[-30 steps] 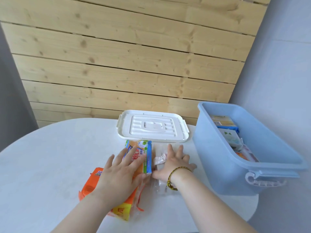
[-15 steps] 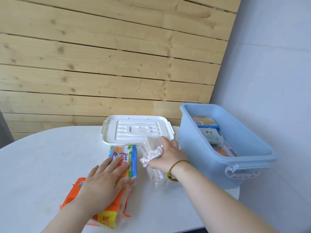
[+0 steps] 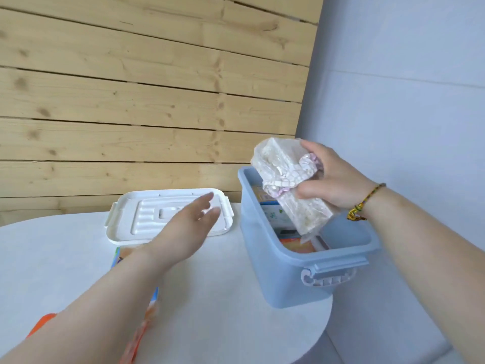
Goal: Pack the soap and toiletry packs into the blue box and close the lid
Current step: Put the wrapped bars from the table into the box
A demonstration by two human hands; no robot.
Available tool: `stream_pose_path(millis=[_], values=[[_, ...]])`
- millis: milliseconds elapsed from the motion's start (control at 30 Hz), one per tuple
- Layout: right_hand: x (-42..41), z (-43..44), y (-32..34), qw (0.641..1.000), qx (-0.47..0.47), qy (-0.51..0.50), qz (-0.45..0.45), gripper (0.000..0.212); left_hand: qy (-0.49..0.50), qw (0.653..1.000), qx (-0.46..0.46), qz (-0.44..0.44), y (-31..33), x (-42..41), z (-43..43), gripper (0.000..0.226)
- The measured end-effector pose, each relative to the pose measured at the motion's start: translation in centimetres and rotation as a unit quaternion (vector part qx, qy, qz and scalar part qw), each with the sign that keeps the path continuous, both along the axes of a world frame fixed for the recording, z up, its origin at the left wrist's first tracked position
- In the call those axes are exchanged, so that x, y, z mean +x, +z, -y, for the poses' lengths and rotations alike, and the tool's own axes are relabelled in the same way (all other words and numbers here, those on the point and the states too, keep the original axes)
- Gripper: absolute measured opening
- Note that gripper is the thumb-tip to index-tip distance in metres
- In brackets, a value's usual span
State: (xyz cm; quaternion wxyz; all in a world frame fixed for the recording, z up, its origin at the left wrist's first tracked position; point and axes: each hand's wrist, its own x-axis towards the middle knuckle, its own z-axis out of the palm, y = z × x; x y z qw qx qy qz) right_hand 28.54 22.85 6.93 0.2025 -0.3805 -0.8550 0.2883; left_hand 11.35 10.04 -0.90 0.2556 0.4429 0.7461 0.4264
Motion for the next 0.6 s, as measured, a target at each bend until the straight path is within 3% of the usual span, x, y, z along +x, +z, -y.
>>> stream_pose_path(millis=[167,233,367,600], values=[[2.3,-2.2,-2.0,0.983,0.092,0.008,0.158,0.110,0.019,0.987,-0.036,0.158,1.3,3.1,-7.3,0.071],[2.6,-2.7,-2.7,0.972,0.100,0.041,0.207,0.110,0.026,0.984,-0.044,0.168,0.5,4.0,-9.5,0.071],[2.5,-3.7,-3.6,0.940,0.130,0.135,0.286,0.108,0.049,0.984,-0.032,0.168,-1.0,4.3,-11.4,0.048],[2.5,-5.4,-4.6,0.892,0.105,0.246,0.364,0.093,0.051,0.984,-0.003,0.168,-1.8,3.9,-12.0,0.035]])
